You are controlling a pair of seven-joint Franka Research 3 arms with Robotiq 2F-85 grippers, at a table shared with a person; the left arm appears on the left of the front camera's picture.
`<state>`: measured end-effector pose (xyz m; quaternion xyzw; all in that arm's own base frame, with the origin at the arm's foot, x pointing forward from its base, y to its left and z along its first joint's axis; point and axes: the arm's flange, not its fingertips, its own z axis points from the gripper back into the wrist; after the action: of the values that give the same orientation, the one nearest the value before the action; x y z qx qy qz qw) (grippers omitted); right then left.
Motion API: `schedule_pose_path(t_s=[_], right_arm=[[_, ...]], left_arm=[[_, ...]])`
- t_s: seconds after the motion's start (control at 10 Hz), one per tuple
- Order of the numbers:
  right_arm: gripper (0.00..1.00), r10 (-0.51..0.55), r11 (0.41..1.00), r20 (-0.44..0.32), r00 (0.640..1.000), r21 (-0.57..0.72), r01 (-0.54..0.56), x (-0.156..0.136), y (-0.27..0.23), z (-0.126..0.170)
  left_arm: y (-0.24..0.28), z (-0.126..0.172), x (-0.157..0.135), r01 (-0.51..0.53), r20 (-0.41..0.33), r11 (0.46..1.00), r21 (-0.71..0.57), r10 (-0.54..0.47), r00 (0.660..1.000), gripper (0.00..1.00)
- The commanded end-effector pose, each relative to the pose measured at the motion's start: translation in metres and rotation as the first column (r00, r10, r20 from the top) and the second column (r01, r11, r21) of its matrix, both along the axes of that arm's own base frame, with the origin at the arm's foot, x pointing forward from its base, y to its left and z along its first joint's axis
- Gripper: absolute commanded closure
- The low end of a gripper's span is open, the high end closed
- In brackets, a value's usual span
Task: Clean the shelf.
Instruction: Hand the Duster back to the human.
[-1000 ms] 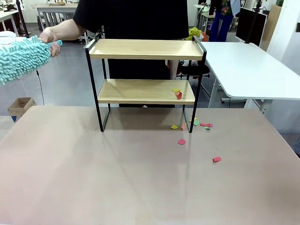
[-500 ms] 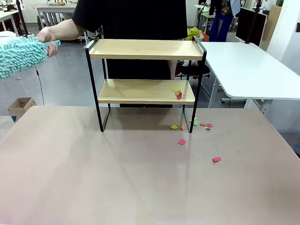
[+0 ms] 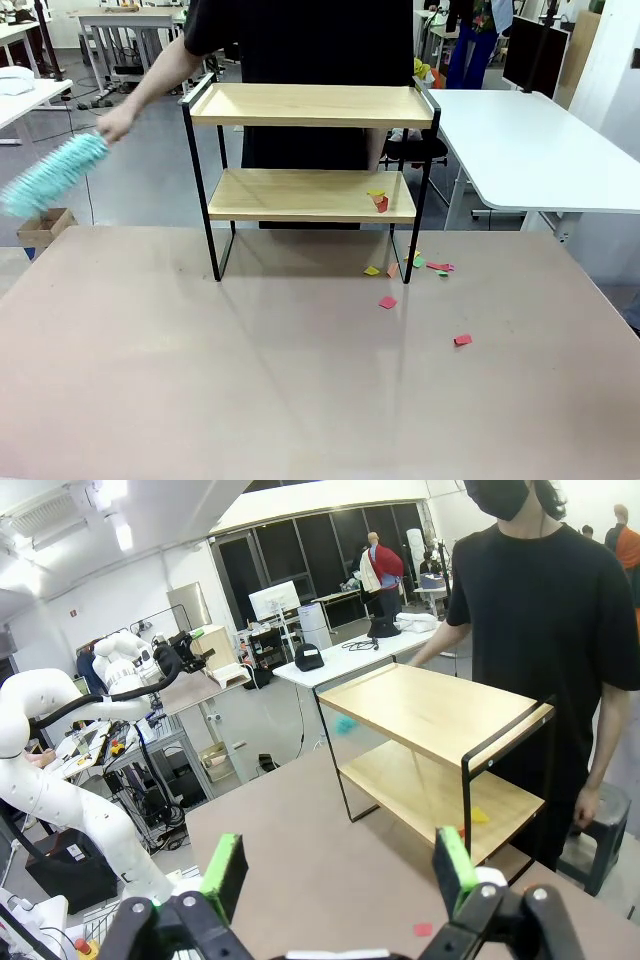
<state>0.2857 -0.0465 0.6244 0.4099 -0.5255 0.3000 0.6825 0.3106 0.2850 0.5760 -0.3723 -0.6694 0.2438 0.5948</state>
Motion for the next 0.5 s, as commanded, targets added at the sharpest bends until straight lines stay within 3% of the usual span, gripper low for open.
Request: schedule_pose_path(t_s=[0.0,0.4], right_arm=[[0.00,0.001,1.000,0.023,1.000,0.015,-0.001,0.0027,0.0007,0.0010],[0.00,0.001,1.000,0.023,1.000,0.015,-0.001,0.0027,0.0007,0.0010]], left_arm=[[-0.0003,0.0012,-0.0020,-0.009,0.005,1.000,0.009,0.009,1.000,0.00],[-0.0003,0.0012,-0.0020,-0.009,0.005,1.000,0.009,0.009,1.000,0.00]])
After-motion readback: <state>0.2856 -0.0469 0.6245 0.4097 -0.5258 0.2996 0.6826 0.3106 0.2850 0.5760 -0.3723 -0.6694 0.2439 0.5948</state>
